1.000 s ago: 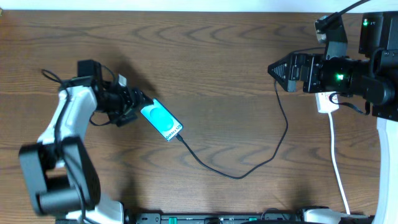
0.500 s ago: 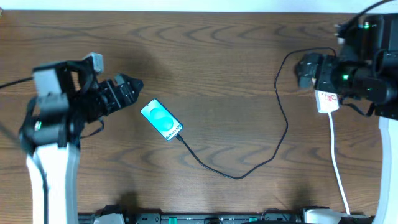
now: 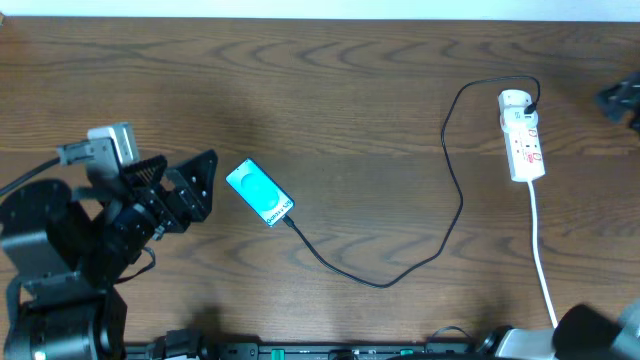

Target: Plug charger to phone and switch on socket

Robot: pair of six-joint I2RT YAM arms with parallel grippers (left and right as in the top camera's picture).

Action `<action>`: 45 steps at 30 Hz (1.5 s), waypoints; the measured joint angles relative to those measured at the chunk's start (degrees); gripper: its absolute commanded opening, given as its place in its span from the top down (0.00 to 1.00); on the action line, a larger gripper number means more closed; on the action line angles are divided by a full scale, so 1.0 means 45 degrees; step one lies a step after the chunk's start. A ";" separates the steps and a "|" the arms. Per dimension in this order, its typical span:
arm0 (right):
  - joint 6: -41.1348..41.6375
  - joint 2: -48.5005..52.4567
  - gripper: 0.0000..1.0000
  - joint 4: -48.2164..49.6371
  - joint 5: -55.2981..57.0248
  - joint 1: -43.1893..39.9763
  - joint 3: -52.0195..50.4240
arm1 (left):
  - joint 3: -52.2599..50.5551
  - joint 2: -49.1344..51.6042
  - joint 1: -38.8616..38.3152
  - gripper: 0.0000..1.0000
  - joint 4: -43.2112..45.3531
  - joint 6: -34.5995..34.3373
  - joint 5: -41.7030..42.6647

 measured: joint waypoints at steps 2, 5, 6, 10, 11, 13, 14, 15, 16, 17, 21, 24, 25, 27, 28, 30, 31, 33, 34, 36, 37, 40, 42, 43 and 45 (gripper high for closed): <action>-0.0583 0.0952 0.01 0.0063 -0.1545 -0.0714 0.0010 | 0.0000 -0.0141 0.0000 0.12 0.0005 -0.0005 -0.0083; -0.1384 0.2594 0.01 0.0418 -0.3677 -0.1243 0.0015 | 0.0000 -0.0185 0.0000 0.12 -0.0058 -0.0005 -0.0180; -0.1613 0.3162 0.01 0.0491 -0.4260 -0.1297 0.0015 | 0.0000 -0.0185 0.0000 0.12 -0.0092 -0.0005 -0.0233; -0.2667 0.5756 0.01 0.0612 -0.6348 -0.1180 0.0063 | 0.0000 -0.0185 0.0000 0.12 -0.0369 0.0097 -0.0316; -0.2832 0.6207 0.01 0.0617 -0.6552 -0.1127 0.0102 | 0.0000 -0.0185 0.0000 0.12 -0.0442 0.0141 -0.0321; -0.3240 0.7378 0.01 0.0500 -0.6965 -0.0952 0.0321 | 0.0000 -0.0185 0.0000 0.12 -0.0656 0.0291 -0.0350; -0.3497 0.7966 0.01 0.0330 -0.7125 -0.0826 0.0452 | 0.0000 -0.0185 0.0000 0.12 -0.0738 0.0379 -0.0355; -0.3706 0.8374 0.01 0.0223 -0.7184 -0.0704 0.0529 | 0.0000 -0.0185 0.0000 0.12 -0.0797 0.0427 -0.0355; -0.3963 0.8801 0.01 0.0000 -0.7198 -0.0544 0.0636 | 0.0000 -0.0185 0.0000 0.11 -0.0874 0.0476 -0.0403; -0.4153 0.9083 0.01 -0.0063 -0.7169 -0.0403 0.0690 | 0.0000 -0.0185 0.0000 0.11 -0.0947 0.0525 -0.0457; -0.4867 0.9462 0.01 -0.0155 -0.6377 0.0282 0.0811 | 0.0000 -0.0185 0.0000 0.12 -0.1107 0.0675 -0.0646; -0.5207 0.9442 0.01 -0.0175 -0.5323 0.0724 0.1219 | 0.0000 -0.0185 0.0000 0.12 -0.1146 0.0709 -0.0685; -0.5265 0.9442 0.01 -0.0141 -0.4969 0.0821 0.1331 | 0.0000 -0.0185 0.0000 0.12 -0.1141 0.0714 -0.0690; -0.5382 0.9442 0.01 -0.0063 -0.4303 0.0928 0.1443 | 0.0000 -0.0185 0.0000 0.11 -0.1151 0.0714 -0.0690; -0.5416 0.9437 0.01 -0.0010 -0.3959 0.0947 0.1477 | 0.0000 -0.0185 0.0000 0.12 -0.1171 0.0714 -0.0690; -0.5425 0.9442 0.01 0.0126 -0.3483 0.0947 0.1486 | 0.0000 -0.0185 0.0000 0.12 -0.1239 0.0714 -0.0690; -0.5425 0.9442 0.01 0.0223 -0.3274 0.0933 0.1486 | 0.0000 -0.0185 0.0000 0.11 -0.1277 0.0714 -0.0690; -0.5391 0.9442 0.01 0.0549 -0.2686 0.0913 0.1486 | 0.0000 -0.0185 0.0000 0.12 -0.1287 0.0719 -0.0690; -0.5372 0.9442 0.01 0.0719 -0.2477 0.0908 0.1486 | 0.0000 -0.0185 0.0000 0.12 -0.1292 0.0719 -0.0690; -0.5353 0.9442 0.01 0.0957 -0.2171 0.0908 0.1486 | 0.0000 -0.0185 0.0000 0.12 -0.1292 0.0719 -0.0690; -0.5328 0.9442 0.01 0.1093 -0.2050 0.0908 0.1486 | 0.0000 -0.0180 0.0000 0.12 -0.1297 0.0719 -0.0690; -0.5168 0.9437 0.01 0.1647 -0.1865 0.0913 0.1486 | 0.0000 -0.0136 0.0000 0.12 -0.1326 0.0719 -0.0690; -0.5017 0.9442 0.02 0.2016 -0.1758 0.0913 0.1486 | 0.0000 -0.0092 0.0000 0.11 -0.1345 0.0714 -0.0690; -0.4974 0.9437 0.02 0.2137 -0.1729 0.0918 0.1486 | 0.0000 -0.0063 0.0000 0.12 -0.1370 0.0719 -0.0690; -0.4838 0.9442 0.01 0.2375 -0.1666 0.0933 0.1486 | 0.0000 -0.0015 0.0000 0.12 -0.1413 0.0719 -0.0690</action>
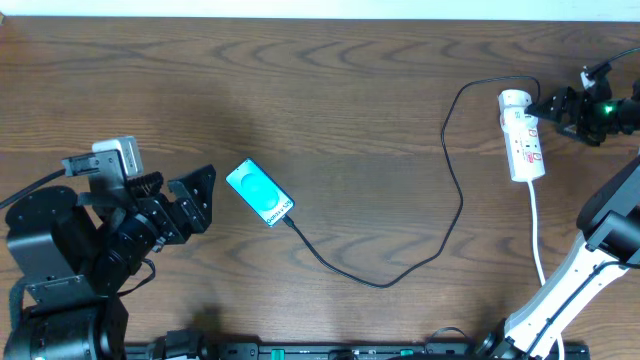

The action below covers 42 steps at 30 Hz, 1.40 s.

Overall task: Plug charger to phone and switch on socket
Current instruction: 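Move the right gripper over the power strip's orange switch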

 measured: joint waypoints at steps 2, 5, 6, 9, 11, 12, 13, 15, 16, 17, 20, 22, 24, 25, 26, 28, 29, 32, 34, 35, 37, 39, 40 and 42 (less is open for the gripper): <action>0.0126 0.0000 0.01 0.0189 0.0078 0.0039 0.0000 | 0.0000 0.0039 0.0000 0.12 -0.0010 -0.0005 0.0000; 0.0340 0.0000 0.01 0.0291 0.0175 0.0131 0.0000 | 0.0000 0.0058 0.0000 0.11 -0.0010 0.0000 0.0000; 0.0408 -0.0005 0.01 0.0301 0.0180 0.0170 0.0000 | 0.0000 0.0058 0.0000 0.11 -0.0010 0.0000 0.0000; 0.0539 -0.0005 0.01 0.0345 0.0219 0.0330 0.0000 | 0.0000 0.0058 0.0000 0.11 -0.0010 -0.0005 0.0000; 0.0597 0.0000 0.01 0.0345 0.0223 0.0476 0.0000 | 0.0000 0.0063 0.0000 0.11 -0.0010 -0.0005 0.0000; 0.0622 0.0000 0.01 0.0345 0.0228 0.0559 0.0000 | 0.0000 0.0068 0.0000 0.11 -0.0010 -0.0005 0.0000; 0.0646 0.0000 0.01 0.0345 0.0223 0.0646 0.0000 | 0.0000 0.0073 0.0000 0.11 -0.0010 -0.0005 0.0000; 0.0690 0.0000 0.01 0.0345 0.0219 0.0777 0.0000 | 0.0000 0.0083 0.0000 0.11 -0.0010 -0.0005 0.0000; 0.0699 0.0000 0.01 0.0345 0.0228 0.0845 0.0000 | 0.0000 0.0083 0.0000 0.11 -0.0010 -0.0005 0.0000; 0.0738 0.0000 0.01 0.0340 0.0228 0.0889 0.0000 | 0.0000 0.0092 0.0000 0.11 -0.0010 -0.0005 0.0000; 0.0816 0.0000 0.01 0.0340 0.0262 0.0937 0.0000 | 0.0000 0.0107 0.0000 0.11 -0.0010 -0.0005 0.0000; 0.0865 0.0000 0.01 0.0335 0.0287 0.0942 0.0000 | 0.0000 0.0117 0.0000 0.11 -0.0010 -0.0005 0.0000; 0.1005 0.0000 0.01 0.0335 0.0427 0.0942 0.0000 | 0.0000 0.0126 0.0000 0.12 -0.0010 -0.0005 0.0000; 0.1054 0.0000 0.01 0.0335 0.0515 0.0942 0.0000 | 0.0000 0.0126 0.0000 0.11 -0.0010 -0.0005 0.0000; 0.1117 0.0000 0.01 0.0330 0.0597 0.0942 0.0000 | 0.0000 0.0131 0.0000 0.11 -0.0010 -0.0005 0.0000; 0.1219 0.0000 0.01 0.0330 0.0714 0.0942 0.0000 | 0.0000 0.0126 0.0000 0.11 -0.0010 0.0000 0.0000; 0.1243 0.0000 0.01 0.0330 0.0753 0.0942 0.0000 | 0.0000 0.0126 0.0000 0.11 -0.0010 0.0000 0.0000; 0.1331 0.0000 0.01 0.0330 0.0840 0.0942 0.0000 | 0.0000 0.0131 0.0000 0.11 -0.0010 0.0000 0.0000; 0.1389 0.0000 0.01 0.0330 0.0869 0.0942 0.0000 | 0.0000 0.0126 0.0000 0.11 -0.0010 0.0000 0.0000; 0.1428 0.0000 0.01 0.0330 0.0884 0.0947 0.0000 | 0.0000 0.0131 0.0000 0.11 -0.0010 0.0000 0.0000; 0.1477 -0.0005 0.01 0.0330 0.0889 0.0967 0.0000 | 0.0000 0.0126 0.0000 0.11 -0.0010 0.0000 0.0000; 0.1496 -0.0005 0.01 0.0330 0.0903 0.0991 0.0000 | 0.0000 0.0126 0.0000 0.11 -0.0010 0.0000 -0.0053; 0.1520 0.0000 0.01 0.0330 0.0942 0.1005 0.0000 | 0.0000 0.0131 0.0000 0.11 -0.0015 -0.0005 -0.0097; 0.1569 -0.0005 0.01 0.0330 0.1001 0.1054 0.0000 | 0.0000 0.0126 0.0000 0.11 -0.0044 -0.0005 -0.0189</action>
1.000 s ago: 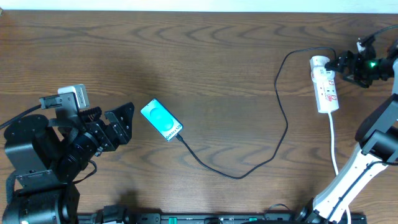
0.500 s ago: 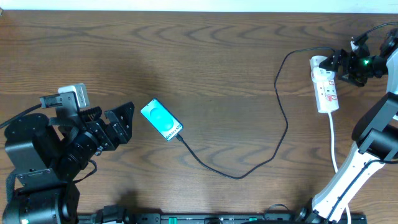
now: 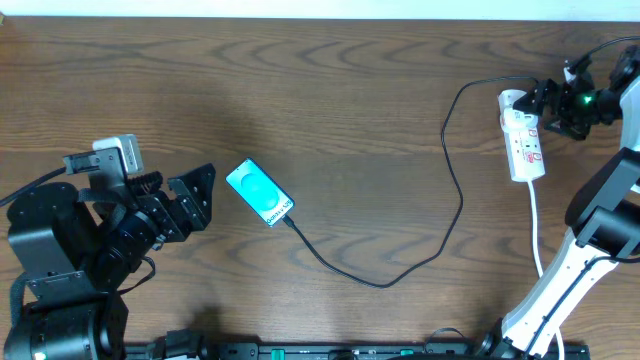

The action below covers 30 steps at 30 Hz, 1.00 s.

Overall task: Plug charger to phone and switch on socket
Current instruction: 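Move the right gripper over the power strip's orange switch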

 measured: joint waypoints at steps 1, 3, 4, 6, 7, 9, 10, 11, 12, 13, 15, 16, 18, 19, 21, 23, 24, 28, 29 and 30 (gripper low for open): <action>0.0029 0.0005 0.01 0.0005 0.0029 0.0019 0.0000 | 0.0000 0.0000 0.0000 0.11 -0.0015 0.0005 -0.0053; 0.0063 0.0000 0.01 0.0000 0.0073 0.0068 0.0000 | 0.0000 0.0005 0.0000 0.11 -0.0019 0.0005 -0.0097; 0.0097 0.0000 0.01 0.0000 0.0078 0.0083 0.0000 | 0.0000 0.0005 0.0000 0.11 -0.0024 0.0005 -0.0117; 0.0146 0.0005 0.01 0.0000 0.0092 0.0107 0.0000 | 0.0000 0.0005 0.0000 0.11 -0.0029 0.0005 -0.0141; 0.0165 0.0005 0.01 0.0000 0.0141 0.0136 0.0000 | 0.0000 0.0005 0.0000 0.11 -0.0044 0.0005 -0.0141; 0.0233 0.0005 0.01 0.0000 0.0228 0.0151 0.0000 | 0.0000 0.0005 0.0000 0.11 -0.0068 0.0000 -0.0141; 0.0238 0.0005 0.01 0.0000 0.0262 0.0160 0.0000 | 0.0000 0.0000 0.0000 0.11 -0.0068 0.0005 -0.0141; 0.0243 0.0005 0.01 0.0010 0.0287 0.0160 0.0000 | 0.0000 0.0005 0.0000 0.11 -0.0068 0.0000 -0.0141; 0.0243 0.0005 0.01 0.0039 0.0316 0.0165 0.0000 | 0.0000 0.0000 0.0000 0.11 -0.0073 0.0005 -0.0141; 0.0248 0.0005 0.01 0.0068 0.0325 0.0165 0.0000 | 0.0000 0.0005 0.0000 0.11 -0.0068 0.0005 -0.0141; 0.0248 0.0005 0.01 0.0121 0.0355 0.0160 0.0000 | 0.0000 0.0005 0.0000 0.11 -0.0073 0.0005 -0.0141; 0.0248 0.0005 0.01 0.0131 0.0359 0.0160 0.0000 | 0.0000 0.0000 0.0000 0.12 -0.0073 0.0005 -0.0141; 0.0248 0.0005 0.01 0.0170 0.0369 0.0160 0.0000 | 0.0000 0.0000 0.0000 0.11 -0.0073 0.0005 -0.0141; 0.0248 0.0005 0.01 0.0180 0.0364 0.0160 0.0000 | 0.0000 0.0000 0.0000 0.11 -0.0073 0.0005 -0.0141; 0.0248 0.0005 0.01 0.0189 0.0369 0.0160 0.0000 | 0.0000 0.0005 0.0000 0.11 -0.0073 0.0000 -0.0141; 0.0253 0.0005 0.01 0.0199 0.0369 0.0160 -0.0010 | 0.0000 0.0000 0.0000 0.11 -0.0107 0.0005 -0.0141; 0.0257 0.0005 0.01 0.0199 0.0369 0.0165 -0.0015 | 0.0000 0.0005 0.0000 0.12 -0.0136 0.0005 -0.0141; 0.0282 0.0005 0.01 0.0199 0.0369 0.0165 -0.0024 | 0.0000 0.0005 0.0000 0.11 -0.0175 0.0000 -0.0141; 0.0282 0.0005 0.01 0.0199 0.0369 0.0170 -0.0024 | 0.0000 0.0005 0.0000 0.11 -0.0175 0.0005 -0.0141; 0.0282 0.0005 0.01 0.0199 0.0369 0.0175 -0.0024 | 0.0000 0.0000 0.0000 0.11 -0.0175 0.0005 -0.0141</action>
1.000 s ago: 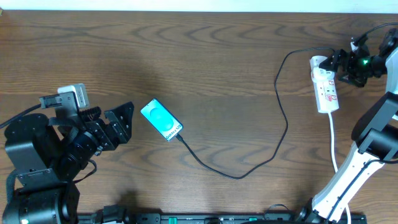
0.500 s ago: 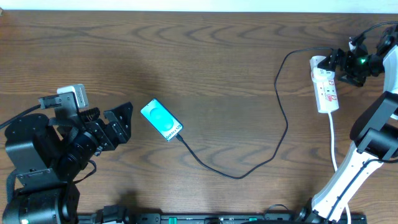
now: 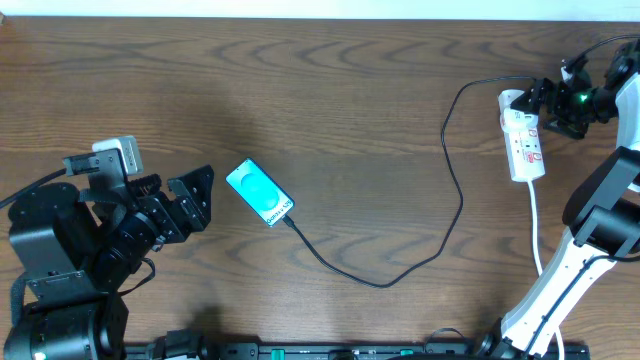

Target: Plug charger to phone and switch on socket

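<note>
A turquoise phone (image 3: pixel 259 193) lies flat, left of the table's centre. A black cable (image 3: pixel 455 190) runs from the phone's lower right end to a white charger (image 3: pixel 514 99) plugged into the top of the white power strip (image 3: pixel 526 148). My right gripper (image 3: pixel 546 107) is at the strip's top right, fingers pointing left at it and spread open, nothing between them. Whether a finger touches the strip cannot be told. My left gripper (image 3: pixel 198 196) stands open just left of the phone, apart from it.
The strip's white lead (image 3: pixel 541 262) runs down to the front edge on the right. My right arm (image 3: pixel 590 215) rises along the right edge. The left arm's black body (image 3: pixel 55 250) fills the front left corner.
Hardly anything. My right gripper stays at the strip's top right, shifted only slightly. The left gripper, phone and cable are where they were.
At first my right arm was almost out of view at the right edge, and the left gripper stood open beside the phone. Then the right gripper appeared to the right of the strip. It later stood close against the strip's top end, where it is now.
</note>
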Robot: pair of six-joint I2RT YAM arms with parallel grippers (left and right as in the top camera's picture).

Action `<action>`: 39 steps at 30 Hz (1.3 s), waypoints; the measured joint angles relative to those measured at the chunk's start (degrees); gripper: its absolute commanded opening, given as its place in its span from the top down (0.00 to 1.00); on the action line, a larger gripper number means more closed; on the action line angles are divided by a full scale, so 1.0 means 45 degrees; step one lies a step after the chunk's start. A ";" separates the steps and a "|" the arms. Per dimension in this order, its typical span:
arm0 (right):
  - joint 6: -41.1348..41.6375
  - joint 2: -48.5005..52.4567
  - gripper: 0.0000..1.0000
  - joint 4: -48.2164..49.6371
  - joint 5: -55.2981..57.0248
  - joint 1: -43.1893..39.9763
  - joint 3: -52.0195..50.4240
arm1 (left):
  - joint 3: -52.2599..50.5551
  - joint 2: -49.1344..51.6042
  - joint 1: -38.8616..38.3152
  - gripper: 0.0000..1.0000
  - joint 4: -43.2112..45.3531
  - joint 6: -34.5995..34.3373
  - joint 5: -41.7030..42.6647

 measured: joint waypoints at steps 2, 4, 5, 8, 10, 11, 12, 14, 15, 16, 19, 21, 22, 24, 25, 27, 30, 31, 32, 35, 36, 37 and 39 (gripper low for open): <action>0.0000 0.0000 0.01 0.0005 0.0000 0.0039 0.0000 | 0.0000 0.0000 0.0000 0.11 0.0000 0.0000 0.0000; 0.0000 0.0000 0.01 0.0015 -0.0005 0.0092 0.0000 | 0.0000 0.0000 0.0000 0.11 0.0000 0.0000 0.0000; 0.0000 0.0000 0.01 0.0029 -0.0010 0.0131 0.0000 | 0.0000 0.0005 0.0000 0.11 0.0000 0.0000 0.0000; 0.0000 0.0000 0.01 0.0044 -0.0010 0.0233 0.0000 | 0.0000 0.0005 0.0000 0.11 -0.0005 -0.0005 0.0000; 0.0000 0.0000 0.01 0.0044 -0.0005 0.0277 0.0000 | 0.0000 0.0000 0.0000 0.11 0.0000 0.0000 0.0000; 0.0000 0.0000 0.01 0.0044 -0.0005 0.0291 0.0000 | 0.0000 0.0000 0.0000 0.11 -0.0005 0.0000 0.0000; 0.0000 0.0000 0.01 0.0049 -0.0005 0.0296 0.0000 | 0.0000 0.0005 0.0000 0.11 -0.0005 -0.0005 0.0000; 0.0000 0.0000 0.01 0.0049 -0.0005 0.0296 -0.0005 | 0.0000 0.0000 0.0000 0.11 -0.0005 -0.0005 0.0000; 0.0000 0.0000 0.01 0.0053 -0.0005 0.0296 -0.0015 | 0.0000 0.0000 0.0000 0.11 -0.0005 0.0000 0.0000; 0.0000 0.0000 0.01 0.0063 -0.0005 0.0296 -0.0029 | 0.0000 0.0005 0.0000 0.11 -0.0005 0.0000 0.0000; 0.0000 0.0000 0.01 0.0107 0.0000 0.0296 -0.0107 | 0.0000 0.0000 0.0000 0.11 -0.0005 0.0000 0.0000; 0.0000 0.0000 0.01 0.0165 -0.0005 0.0296 -0.0194 | 0.0000 0.0005 0.0000 0.11 -0.0010 0.0000 0.0000; 0.0000 0.0000 0.01 0.0209 0.0000 0.0296 -0.0243 | 0.0000 0.0005 0.0000 0.11 -0.0010 0.0000 0.0000; 0.0005 0.0000 0.01 0.0306 0.0000 0.0296 -0.0379 | 0.0000 0.0000 0.0000 0.11 -0.0005 -0.0005 0.0000; 0.0005 0.0000 0.01 0.0364 0.0000 0.0296 -0.0476 | 0.0000 0.0005 0.0000 0.11 -0.0010 0.0000 0.0000; 0.0005 0.0000 0.01 0.0461 0.0000 0.0296 -0.0665 | 0.0000 0.0000 0.0000 0.11 -0.0010 0.0000 0.0000; 0.0005 0.0000 0.01 0.0622 0.0029 0.0296 -0.0962 | 0.0000 0.0005 0.0000 0.11 -0.0010 0.0000 0.0000; 0.0010 0.0000 0.01 0.0675 0.0058 0.0296 -0.0996 | 0.0000 0.0000 0.0000 0.11 -0.0010 0.0000 0.0000; 0.0029 0.0000 0.01 0.0699 0.0049 0.0287 -0.1005 | 0.0000 0.0005 0.0000 0.11 -0.0010 0.0000 0.0000; 0.0049 0.0000 0.01 0.0724 0.0058 0.0291 -0.1010 | 0.0000 0.0005 0.0000 0.12 -0.0010 0.0000 0.0000; 0.0053 0.0000 0.01 0.0724 0.0053 0.0291 -0.1010 | 0.0000 0.0005 0.0000 0.11 -0.0010 -0.0005 0.0000; 0.0053 0.0000 0.01 0.0724 0.0053 0.0291 -0.1010 | 0.0000 0.0005 0.0000 0.11 -0.0010 0.0000 0.0000; 0.0053 0.0000 0.01 0.0724 0.0063 0.0296 -0.1010 | 0.0000 0.0000 0.0000 0.11 -0.0010 0.0000 0.0000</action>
